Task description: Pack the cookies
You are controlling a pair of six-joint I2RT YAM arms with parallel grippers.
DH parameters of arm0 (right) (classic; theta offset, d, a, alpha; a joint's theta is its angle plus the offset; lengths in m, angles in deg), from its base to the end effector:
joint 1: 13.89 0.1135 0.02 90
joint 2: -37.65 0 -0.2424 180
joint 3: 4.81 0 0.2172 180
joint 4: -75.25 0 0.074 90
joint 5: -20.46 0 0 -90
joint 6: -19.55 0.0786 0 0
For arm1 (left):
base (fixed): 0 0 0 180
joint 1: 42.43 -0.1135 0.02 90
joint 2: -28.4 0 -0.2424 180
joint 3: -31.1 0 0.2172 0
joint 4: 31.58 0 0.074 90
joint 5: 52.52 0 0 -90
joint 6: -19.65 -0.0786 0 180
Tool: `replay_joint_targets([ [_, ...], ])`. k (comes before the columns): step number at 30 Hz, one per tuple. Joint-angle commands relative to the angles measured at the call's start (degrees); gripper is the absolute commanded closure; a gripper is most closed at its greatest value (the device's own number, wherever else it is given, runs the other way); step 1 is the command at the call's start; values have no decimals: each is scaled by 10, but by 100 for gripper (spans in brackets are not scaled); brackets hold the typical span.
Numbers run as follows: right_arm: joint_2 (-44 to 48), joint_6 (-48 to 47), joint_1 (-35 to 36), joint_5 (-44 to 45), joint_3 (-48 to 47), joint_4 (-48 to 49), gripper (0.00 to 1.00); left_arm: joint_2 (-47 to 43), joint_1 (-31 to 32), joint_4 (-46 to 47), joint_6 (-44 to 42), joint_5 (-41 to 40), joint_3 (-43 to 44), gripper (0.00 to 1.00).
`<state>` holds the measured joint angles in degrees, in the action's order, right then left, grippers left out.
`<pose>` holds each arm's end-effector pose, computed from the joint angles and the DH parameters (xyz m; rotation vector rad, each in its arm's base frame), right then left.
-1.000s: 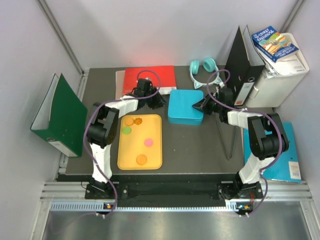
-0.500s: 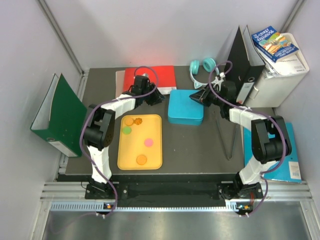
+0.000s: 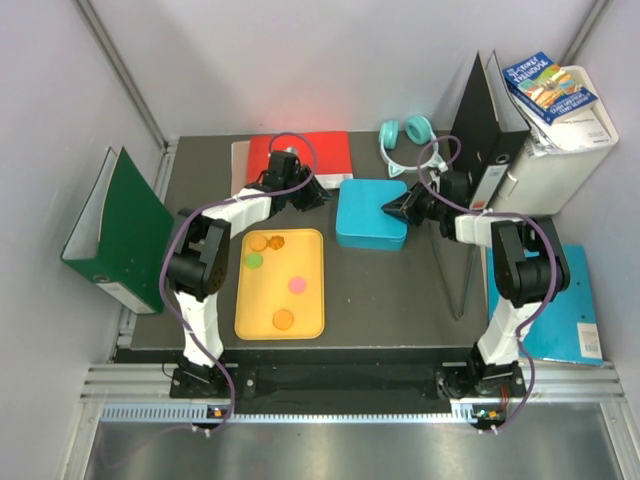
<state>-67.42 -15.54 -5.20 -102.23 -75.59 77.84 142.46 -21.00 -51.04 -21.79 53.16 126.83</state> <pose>0.3709 0.0996 0.1516 0.5473 2.2248 1.2281 0.4049 -0.1817 0.1748 -0.4016 2.3483 -0.9361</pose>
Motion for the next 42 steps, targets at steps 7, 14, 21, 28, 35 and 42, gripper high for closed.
replay_joint_targets([
  [7,66,-17,-5,28,13,4,76,-25,-2,29,-1,5,5,61],
  [14,94,-23,-5,25,2,-7,74,5,6,19,0,11,40,61],
  [21,71,-24,-5,33,13,-23,74,55,26,-7,-7,30,70,62],
  [28,23,-44,-9,81,7,-114,74,74,36,-11,-14,38,68,62],
  [35,19,-43,-17,90,31,-98,74,76,40,-9,-15,42,63,63],
  [42,67,-31,-17,54,26,-44,62,67,40,5,-8,44,72,62],
])
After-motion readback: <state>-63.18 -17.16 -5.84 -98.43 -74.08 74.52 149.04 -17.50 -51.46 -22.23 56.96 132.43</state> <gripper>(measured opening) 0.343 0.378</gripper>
